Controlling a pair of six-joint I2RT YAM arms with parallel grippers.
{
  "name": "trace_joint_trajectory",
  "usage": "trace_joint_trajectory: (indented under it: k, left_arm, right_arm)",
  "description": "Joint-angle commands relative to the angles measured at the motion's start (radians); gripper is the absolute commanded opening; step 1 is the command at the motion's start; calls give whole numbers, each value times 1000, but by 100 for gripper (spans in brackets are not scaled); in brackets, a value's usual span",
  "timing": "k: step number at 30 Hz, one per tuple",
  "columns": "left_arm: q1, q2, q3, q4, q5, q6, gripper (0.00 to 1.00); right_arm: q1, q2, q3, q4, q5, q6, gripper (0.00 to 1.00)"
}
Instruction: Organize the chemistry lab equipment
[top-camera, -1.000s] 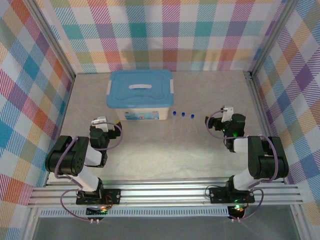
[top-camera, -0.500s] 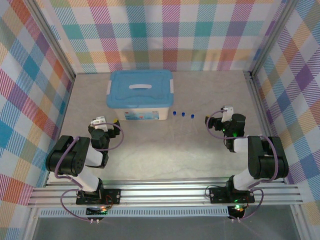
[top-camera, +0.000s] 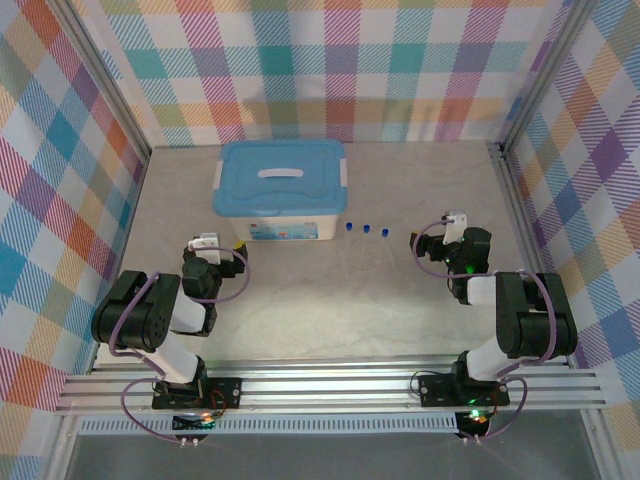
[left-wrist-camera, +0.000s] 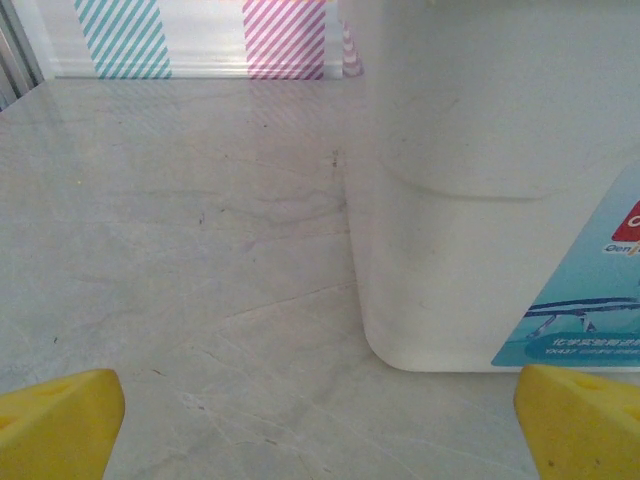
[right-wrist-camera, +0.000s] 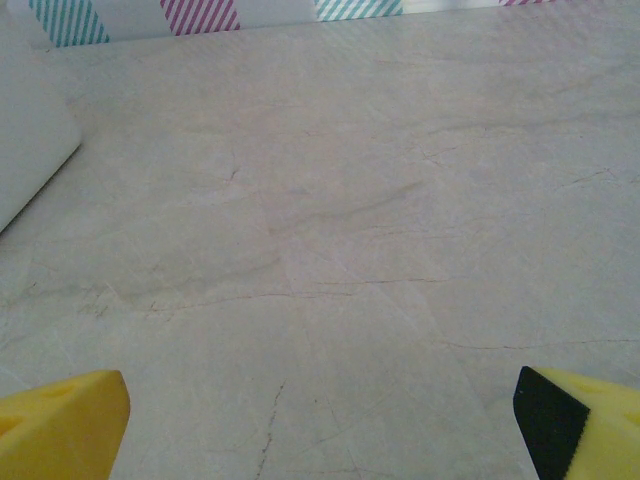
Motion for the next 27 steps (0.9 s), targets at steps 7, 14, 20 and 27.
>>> trace_joint_trajectory:
  k: [7, 14, 20, 27]
  left_arm:
    - [-11, 4, -19, 63, 199, 91, 100]
    - [-13, 4, -17, 61, 192, 94, 100]
    - [-13, 4, -18, 62, 193, 95, 100]
    - [-13, 3, -18, 63, 193, 95, 100]
  right_arm:
    - [-3, 6, 0, 37, -17, -2, 99]
    - [-3, 6, 0, 37, -17, -2, 99]
    - [-2, 6, -1, 37, -17, -2, 99]
    - [-3, 6, 0, 37, -17, -2, 99]
